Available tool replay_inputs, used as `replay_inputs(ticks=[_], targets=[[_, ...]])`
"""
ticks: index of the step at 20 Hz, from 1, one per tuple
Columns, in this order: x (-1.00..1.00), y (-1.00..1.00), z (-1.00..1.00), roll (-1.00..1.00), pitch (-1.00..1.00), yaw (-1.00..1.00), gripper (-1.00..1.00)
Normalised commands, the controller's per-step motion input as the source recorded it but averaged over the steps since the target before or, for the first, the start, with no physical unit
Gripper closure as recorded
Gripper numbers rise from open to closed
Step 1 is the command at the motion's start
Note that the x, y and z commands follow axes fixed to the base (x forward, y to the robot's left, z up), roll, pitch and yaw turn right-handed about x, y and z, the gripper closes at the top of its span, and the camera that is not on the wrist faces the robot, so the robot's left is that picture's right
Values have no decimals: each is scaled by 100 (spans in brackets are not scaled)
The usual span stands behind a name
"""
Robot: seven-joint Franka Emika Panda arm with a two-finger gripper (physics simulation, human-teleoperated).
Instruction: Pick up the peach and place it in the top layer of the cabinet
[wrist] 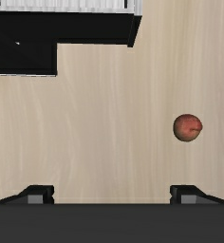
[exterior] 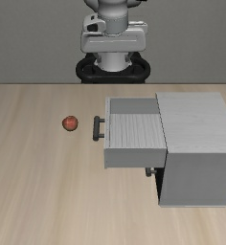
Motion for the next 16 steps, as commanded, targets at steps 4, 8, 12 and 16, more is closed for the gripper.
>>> replay_inputs(ticks=[4,8,12,16], targets=[[0,-100,0,0,0,0,-100],[0,-100,0,0,0,0,-100],[0,-100,0,0,0,0,-100],[75,0,-25,0,0,0,-100]])
